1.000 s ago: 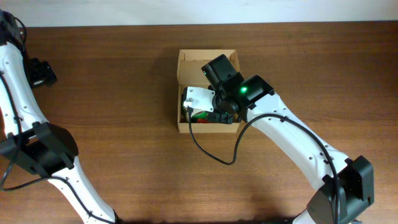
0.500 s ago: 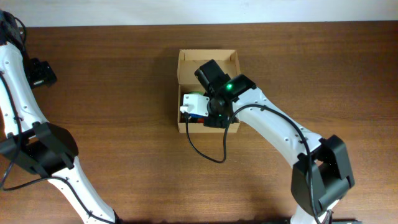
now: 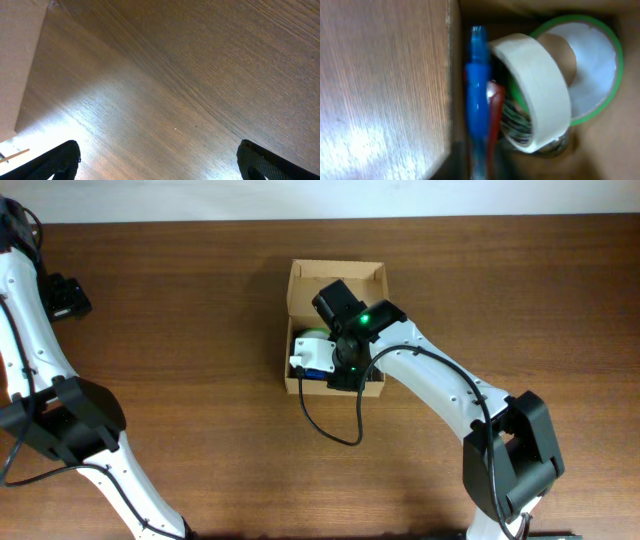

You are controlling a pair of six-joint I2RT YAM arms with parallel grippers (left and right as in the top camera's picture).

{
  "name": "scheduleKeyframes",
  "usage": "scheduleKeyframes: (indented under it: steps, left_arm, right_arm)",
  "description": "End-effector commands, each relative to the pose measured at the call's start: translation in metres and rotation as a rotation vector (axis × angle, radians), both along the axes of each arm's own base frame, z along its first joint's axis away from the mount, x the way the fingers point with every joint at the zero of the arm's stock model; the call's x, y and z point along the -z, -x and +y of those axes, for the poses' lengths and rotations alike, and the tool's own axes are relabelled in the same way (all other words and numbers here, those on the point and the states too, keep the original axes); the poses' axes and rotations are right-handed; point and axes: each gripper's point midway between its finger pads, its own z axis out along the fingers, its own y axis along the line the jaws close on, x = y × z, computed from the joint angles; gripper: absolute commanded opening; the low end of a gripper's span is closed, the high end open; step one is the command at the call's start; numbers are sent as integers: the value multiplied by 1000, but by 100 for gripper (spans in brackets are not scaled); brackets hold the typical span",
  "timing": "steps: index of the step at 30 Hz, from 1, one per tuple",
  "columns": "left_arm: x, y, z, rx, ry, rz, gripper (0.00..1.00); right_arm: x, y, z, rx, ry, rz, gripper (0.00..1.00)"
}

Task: Pack container
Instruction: 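Lower the blue pen into the box and open the right gripper, then lift the right gripper out of the box and raise both arms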

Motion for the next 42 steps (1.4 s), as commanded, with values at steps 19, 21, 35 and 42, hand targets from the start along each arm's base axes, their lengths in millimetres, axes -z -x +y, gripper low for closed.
scheduleKeyframes:
  steps: [19, 21, 35, 42]
  left_arm:
    - [-6, 3, 1, 8, -10, -2, 100]
    - [-6, 3, 1, 8, -10, -2, 100]
    - [-6, 3, 1, 8, -10, -2, 100]
    - [-6, 3, 1, 8, -10, -2, 100]
  right_arm:
    - [-60, -69, 11, 405, -172, -236, 54]
    - [-94, -79, 11, 527, -281, -256, 54]
    - [-232, -85, -128, 1284, -526, -201, 4]
    - [-214, -72, -197, 1505, -509, -34, 4]
